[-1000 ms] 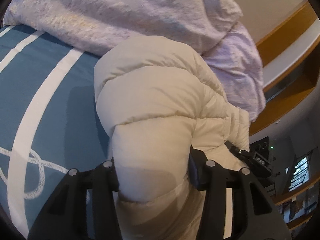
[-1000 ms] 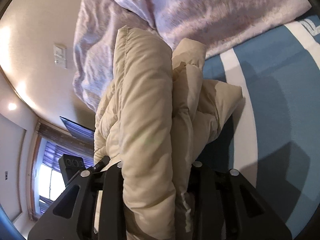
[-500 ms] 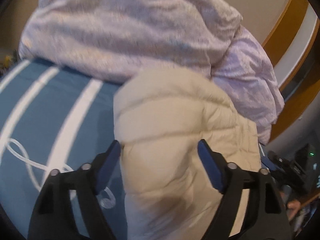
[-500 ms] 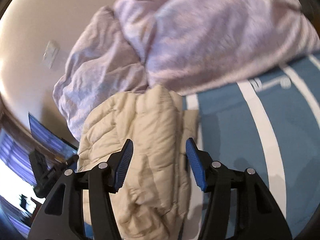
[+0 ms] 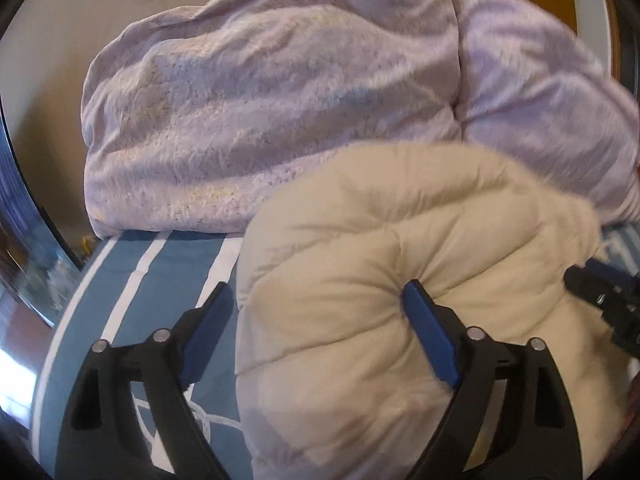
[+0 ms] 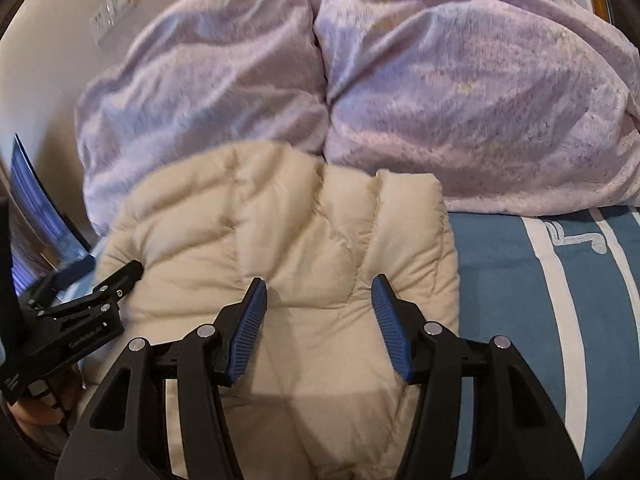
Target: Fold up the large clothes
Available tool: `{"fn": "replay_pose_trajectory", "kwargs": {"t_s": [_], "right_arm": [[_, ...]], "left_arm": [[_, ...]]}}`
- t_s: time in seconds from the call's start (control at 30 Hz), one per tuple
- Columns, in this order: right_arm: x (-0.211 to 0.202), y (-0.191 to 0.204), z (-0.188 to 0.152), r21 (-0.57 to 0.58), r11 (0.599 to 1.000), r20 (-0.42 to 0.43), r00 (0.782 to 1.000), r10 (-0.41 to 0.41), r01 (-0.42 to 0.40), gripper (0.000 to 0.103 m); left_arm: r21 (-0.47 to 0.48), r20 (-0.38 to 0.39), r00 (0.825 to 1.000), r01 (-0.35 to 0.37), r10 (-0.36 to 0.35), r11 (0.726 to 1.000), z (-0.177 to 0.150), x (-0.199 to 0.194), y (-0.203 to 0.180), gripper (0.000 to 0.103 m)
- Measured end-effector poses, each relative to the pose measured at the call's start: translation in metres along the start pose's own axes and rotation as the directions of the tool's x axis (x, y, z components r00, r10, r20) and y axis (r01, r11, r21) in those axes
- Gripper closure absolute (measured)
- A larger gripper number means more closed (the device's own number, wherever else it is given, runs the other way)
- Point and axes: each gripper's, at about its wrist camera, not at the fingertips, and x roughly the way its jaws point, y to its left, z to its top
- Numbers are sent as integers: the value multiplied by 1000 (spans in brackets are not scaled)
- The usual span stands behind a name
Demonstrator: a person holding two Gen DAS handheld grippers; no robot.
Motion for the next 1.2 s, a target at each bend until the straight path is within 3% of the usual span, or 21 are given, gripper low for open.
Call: {"fn": "replay_pose_trajectory", "kwargs": {"t_s": [0.17, 0.47, 1.2], "right_arm": [[10, -1, -11, -45, 997, -2, 998, -63, 63, 47], [28, -2, -15, -56, 994, -25, 995, -99, 97, 46], [38, -5, -13, -31, 996, -47, 995, -88, 86, 45]], "left_arm": [[6, 15, 1000, 6, -6, 1000, -10, 14, -3, 8], [-27, -21, 999, 37, -38, 999, -16, 37, 2, 2], [24, -27, 1000, -16, 17, 1000, -17, 44, -10, 2]]}}
